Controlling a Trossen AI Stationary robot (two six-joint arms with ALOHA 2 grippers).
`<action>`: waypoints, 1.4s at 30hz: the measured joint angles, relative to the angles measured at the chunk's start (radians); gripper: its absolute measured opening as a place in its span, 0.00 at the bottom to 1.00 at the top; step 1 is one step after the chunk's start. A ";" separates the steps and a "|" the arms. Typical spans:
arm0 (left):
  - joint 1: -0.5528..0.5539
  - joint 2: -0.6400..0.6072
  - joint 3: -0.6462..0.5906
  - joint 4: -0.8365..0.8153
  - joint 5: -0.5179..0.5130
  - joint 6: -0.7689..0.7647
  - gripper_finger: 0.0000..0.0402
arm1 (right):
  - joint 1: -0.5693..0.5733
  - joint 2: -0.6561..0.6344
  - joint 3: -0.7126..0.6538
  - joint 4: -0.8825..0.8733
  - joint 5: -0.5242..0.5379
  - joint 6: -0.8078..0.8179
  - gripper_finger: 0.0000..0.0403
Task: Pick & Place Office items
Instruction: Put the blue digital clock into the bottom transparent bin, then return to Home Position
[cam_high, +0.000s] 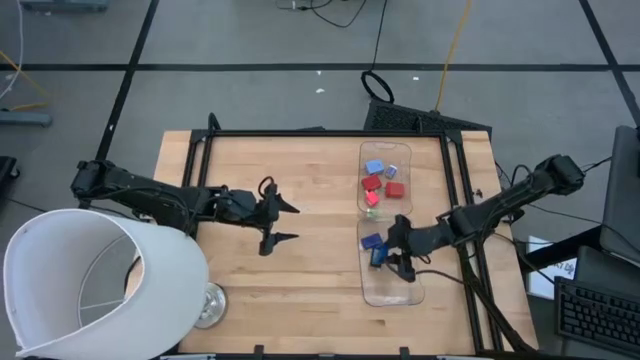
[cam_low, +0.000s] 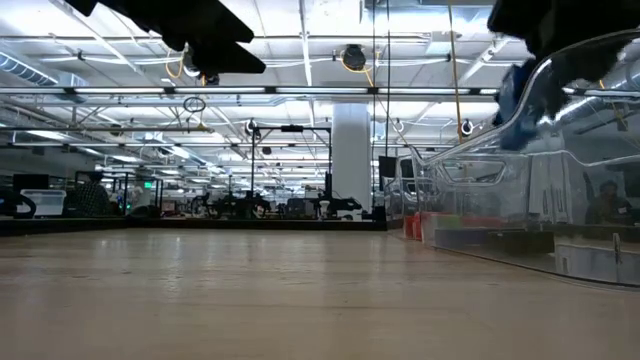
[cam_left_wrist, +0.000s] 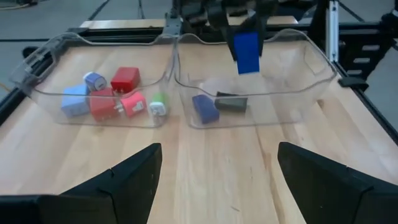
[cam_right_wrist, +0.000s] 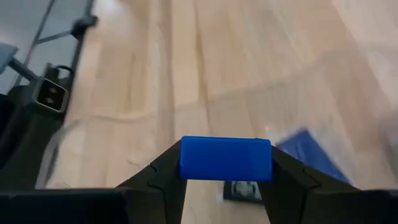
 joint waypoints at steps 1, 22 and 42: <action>0.000 0.000 0.000 0.002 -0.009 -0.005 0.80 | 0.003 0.000 -0.013 0.000 0.001 0.020 0.37; 0.000 0.000 0.000 0.040 -0.041 -0.040 0.80 | -0.007 -0.018 -0.182 0.197 -0.064 0.121 0.48; 0.012 -0.289 0.006 -0.220 -0.065 0.176 0.81 | -0.024 -0.468 -0.182 0.520 -0.344 -0.368 0.47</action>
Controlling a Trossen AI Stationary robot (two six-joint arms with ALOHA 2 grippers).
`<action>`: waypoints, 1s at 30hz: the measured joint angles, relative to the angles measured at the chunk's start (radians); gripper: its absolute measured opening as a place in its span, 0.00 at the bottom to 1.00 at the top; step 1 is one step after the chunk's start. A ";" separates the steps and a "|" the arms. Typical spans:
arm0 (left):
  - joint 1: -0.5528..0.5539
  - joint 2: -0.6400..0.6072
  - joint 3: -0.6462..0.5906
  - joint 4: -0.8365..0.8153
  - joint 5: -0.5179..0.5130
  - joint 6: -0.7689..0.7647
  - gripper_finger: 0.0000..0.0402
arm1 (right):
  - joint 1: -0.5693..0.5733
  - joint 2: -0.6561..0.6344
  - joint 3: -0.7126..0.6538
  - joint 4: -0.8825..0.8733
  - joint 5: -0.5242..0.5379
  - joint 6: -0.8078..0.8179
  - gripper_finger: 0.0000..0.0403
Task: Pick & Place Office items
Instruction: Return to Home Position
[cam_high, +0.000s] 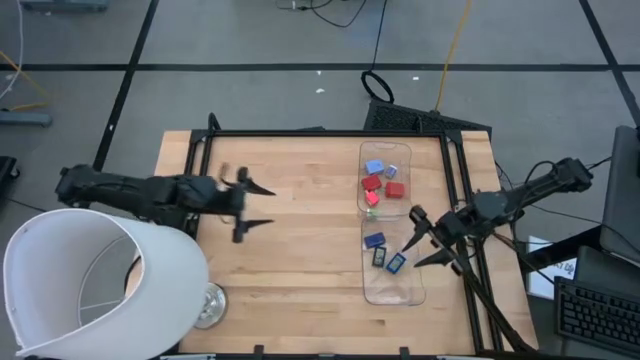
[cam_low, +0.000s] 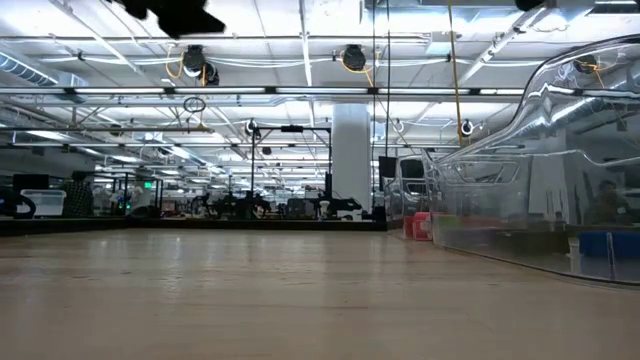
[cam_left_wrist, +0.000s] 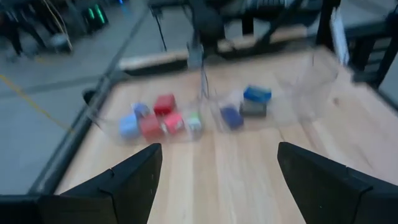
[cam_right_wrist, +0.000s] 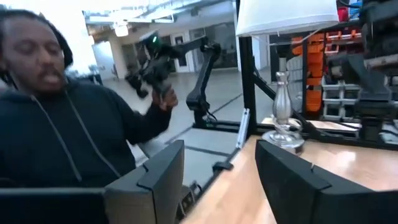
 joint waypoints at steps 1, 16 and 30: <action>0.006 -0.045 -0.010 -0.003 0.004 0.005 0.81 | 0.000 -0.015 0.000 -0.027 0.002 -0.018 0.47; 0.126 -0.511 -0.446 0.222 0.104 -0.093 0.81 | -0.002 -0.111 0.000 -0.222 0.205 -0.149 0.47; 0.264 -0.675 -0.589 0.279 0.113 -0.200 0.81 | -0.026 -0.187 -0.024 -0.242 0.378 -0.147 0.47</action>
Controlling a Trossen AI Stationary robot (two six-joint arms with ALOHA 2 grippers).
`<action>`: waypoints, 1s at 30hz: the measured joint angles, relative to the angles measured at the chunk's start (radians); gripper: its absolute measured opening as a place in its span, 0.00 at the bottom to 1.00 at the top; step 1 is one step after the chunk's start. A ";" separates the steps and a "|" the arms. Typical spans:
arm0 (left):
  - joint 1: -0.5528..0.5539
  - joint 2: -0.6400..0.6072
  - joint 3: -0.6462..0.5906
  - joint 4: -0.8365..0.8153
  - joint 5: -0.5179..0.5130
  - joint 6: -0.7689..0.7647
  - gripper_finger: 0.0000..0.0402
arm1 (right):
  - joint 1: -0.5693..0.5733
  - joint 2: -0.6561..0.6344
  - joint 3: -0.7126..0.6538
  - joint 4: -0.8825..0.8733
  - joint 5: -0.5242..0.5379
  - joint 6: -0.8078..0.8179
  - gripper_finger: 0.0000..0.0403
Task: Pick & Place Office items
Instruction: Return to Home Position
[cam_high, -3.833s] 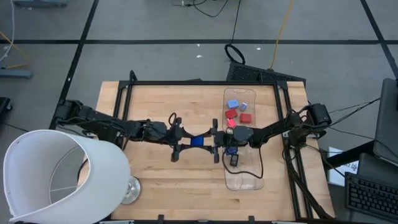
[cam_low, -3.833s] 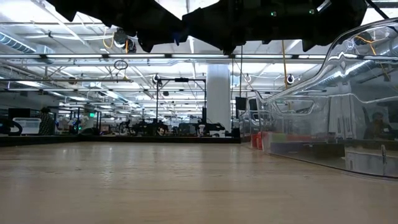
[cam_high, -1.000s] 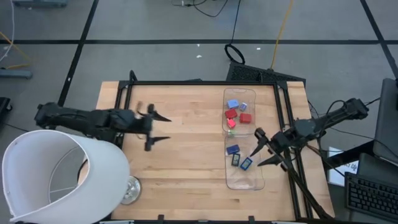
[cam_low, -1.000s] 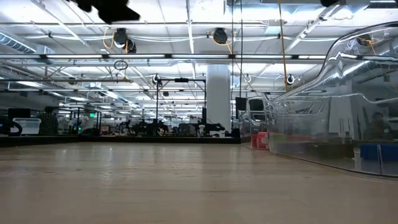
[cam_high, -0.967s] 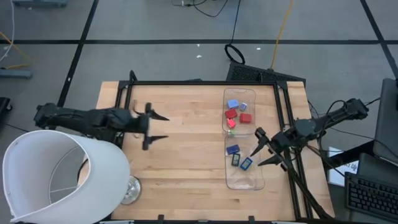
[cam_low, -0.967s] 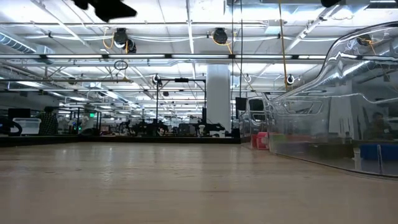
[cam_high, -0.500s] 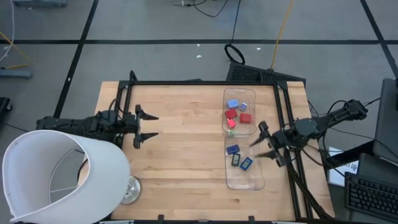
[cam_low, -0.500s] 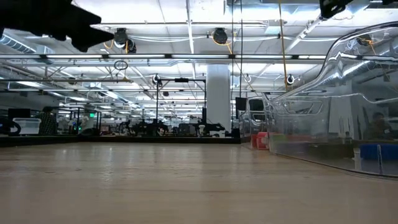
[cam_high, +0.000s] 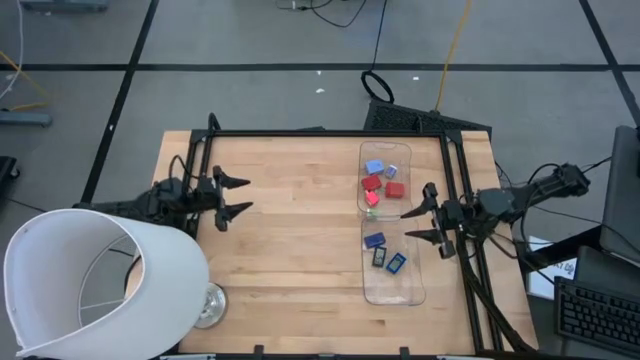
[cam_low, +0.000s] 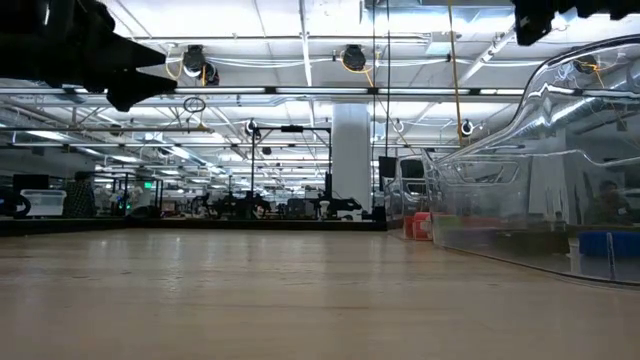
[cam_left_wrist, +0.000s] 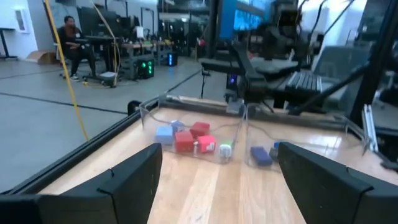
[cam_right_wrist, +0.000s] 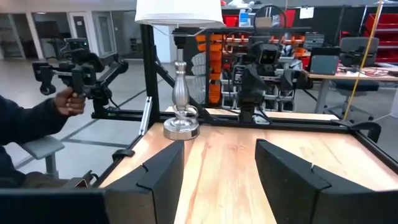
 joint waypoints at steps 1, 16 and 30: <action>0.001 -0.003 -0.013 0.026 0.000 -0.008 0.81 | -0.004 -0.011 -0.015 0.008 0.000 0.003 0.47; 0.038 -0.021 -0.081 0.092 0.006 0.011 0.81 | -0.054 -0.348 -0.177 0.008 0.026 0.024 0.48; 0.140 -0.190 -0.117 0.032 0.176 -0.024 0.81 | -0.054 -0.447 -0.233 -0.032 0.158 0.010 0.47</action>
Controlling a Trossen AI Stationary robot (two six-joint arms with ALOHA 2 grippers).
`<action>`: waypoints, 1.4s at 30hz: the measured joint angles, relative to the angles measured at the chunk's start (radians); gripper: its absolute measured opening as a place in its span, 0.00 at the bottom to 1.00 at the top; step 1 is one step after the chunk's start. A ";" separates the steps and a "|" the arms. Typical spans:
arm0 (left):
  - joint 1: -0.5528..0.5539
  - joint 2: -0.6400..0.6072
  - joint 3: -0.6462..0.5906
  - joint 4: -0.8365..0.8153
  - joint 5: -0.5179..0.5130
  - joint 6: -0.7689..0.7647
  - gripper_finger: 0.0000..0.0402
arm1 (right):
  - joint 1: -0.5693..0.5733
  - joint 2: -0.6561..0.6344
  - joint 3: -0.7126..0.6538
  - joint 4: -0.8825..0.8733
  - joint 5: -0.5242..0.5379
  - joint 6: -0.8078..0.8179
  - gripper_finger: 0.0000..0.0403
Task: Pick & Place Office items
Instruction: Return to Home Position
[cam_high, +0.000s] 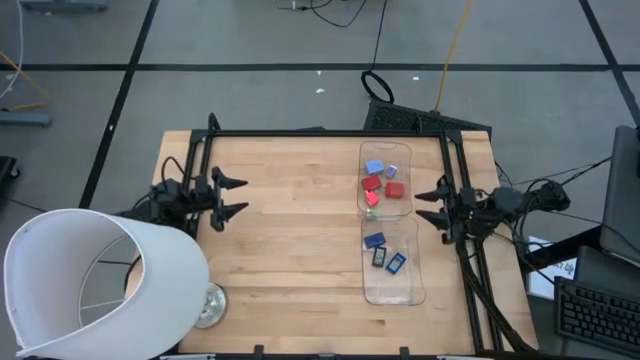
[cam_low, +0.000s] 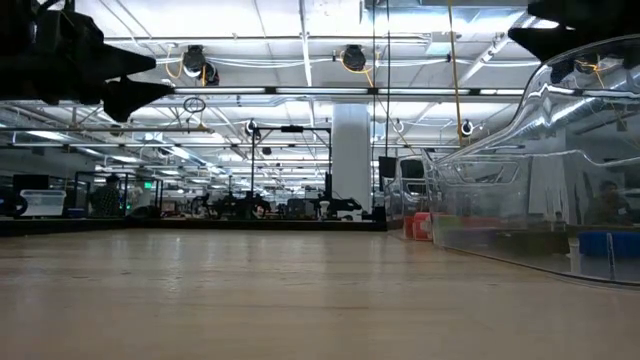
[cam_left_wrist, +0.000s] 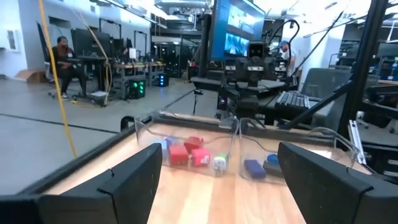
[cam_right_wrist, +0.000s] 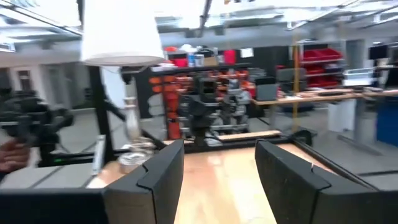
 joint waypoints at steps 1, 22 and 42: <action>0.001 -0.003 -0.007 0.000 0.007 -0.003 0.81 | 0.000 0.002 -0.006 0.005 0.024 -0.005 0.48; 0.002 -0.005 -0.022 -0.023 0.046 0.007 0.81 | -0.013 0.007 -0.223 0.299 0.170 -0.059 0.47; 0.002 -0.005 -0.021 -0.051 0.058 0.016 0.81 | -0.178 0.071 -0.189 0.254 -0.096 -0.067 0.47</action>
